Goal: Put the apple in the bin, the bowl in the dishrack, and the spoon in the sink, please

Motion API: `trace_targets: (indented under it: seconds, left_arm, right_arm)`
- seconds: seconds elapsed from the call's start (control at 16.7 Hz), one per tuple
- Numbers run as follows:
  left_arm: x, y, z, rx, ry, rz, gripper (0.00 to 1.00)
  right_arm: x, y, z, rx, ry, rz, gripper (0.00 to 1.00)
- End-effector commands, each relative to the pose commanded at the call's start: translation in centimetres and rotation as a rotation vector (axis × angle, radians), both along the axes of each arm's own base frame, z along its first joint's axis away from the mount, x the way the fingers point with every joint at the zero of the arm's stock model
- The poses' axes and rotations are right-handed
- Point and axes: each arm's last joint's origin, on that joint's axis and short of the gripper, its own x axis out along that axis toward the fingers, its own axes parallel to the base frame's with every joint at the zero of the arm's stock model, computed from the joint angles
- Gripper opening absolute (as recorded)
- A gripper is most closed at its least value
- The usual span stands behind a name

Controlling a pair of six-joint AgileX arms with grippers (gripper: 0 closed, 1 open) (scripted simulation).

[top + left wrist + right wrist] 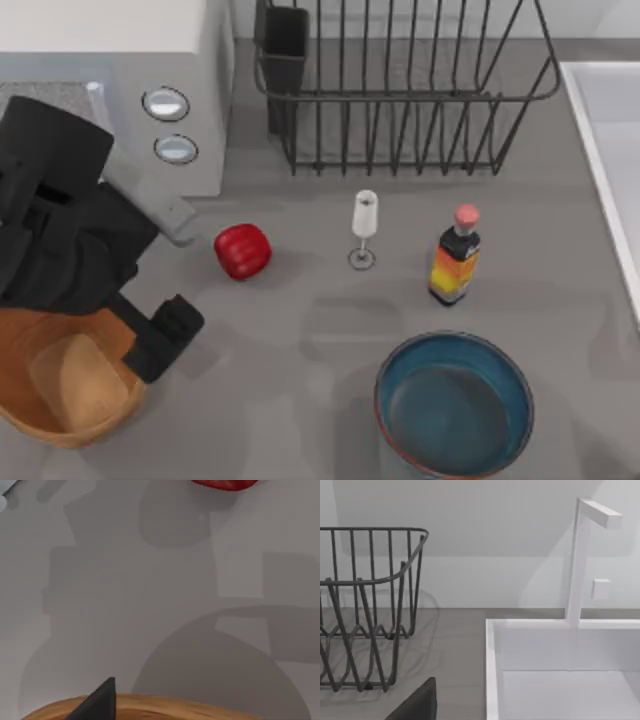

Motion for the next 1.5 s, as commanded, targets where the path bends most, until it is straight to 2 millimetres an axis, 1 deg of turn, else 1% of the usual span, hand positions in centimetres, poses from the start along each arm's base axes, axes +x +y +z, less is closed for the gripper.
trace_targets:
  seconds: [0.18,0.36,0.54,0.78,0.96,1.32,1.38,1.5]
  left_arm:
    - [4.3,-3.8,-0.9,0.105,0.165,-0.104,1.0]
    - [7.9,-6.7,-1.4,0.166,0.252,-0.162,1.0]
    - [10.9,-8.6,-1.7,0.203,0.304,-0.176,1.0]
    - [14.2,-9.8,-2.9,0.24,0.366,-0.164,1.0]
    - [15.3,-10.0,-3.1,0.249,0.38,-0.153,1.0]
    - [15.3,-10.2,-3.1,0.248,0.379,-0.155,1.0]
    - [15.4,-10.1,-3.7,0.25,0.383,-0.152,1.0]
    - [15.6,-10.1,-5.4,0.25,0.383,-0.152,1.0]
  right_arm:
    - [0.0,0.0,0.0,0.0,0.0,0.0,1.0]
    - [0.0,0.0,0.0,0.0,0.0,0.0,1.0]
    - [0.0,0.0,0.0,0.0,0.0,0.0,1.0]
    - [0.0,0.0,0.0,0.0,0.0,0.0,1.0]
    - [0.0,0.0,0.0,0.0,0.0,0.0,1.0]
    - [0.0,0.0,0.0,0.0,0.0,0.0,1.0]
    - [0.0,0.0,0.0,0.0,0.0,0.0,1.0]
    - [0.0,0.0,0.0,0.0,0.0,0.0,1.0]
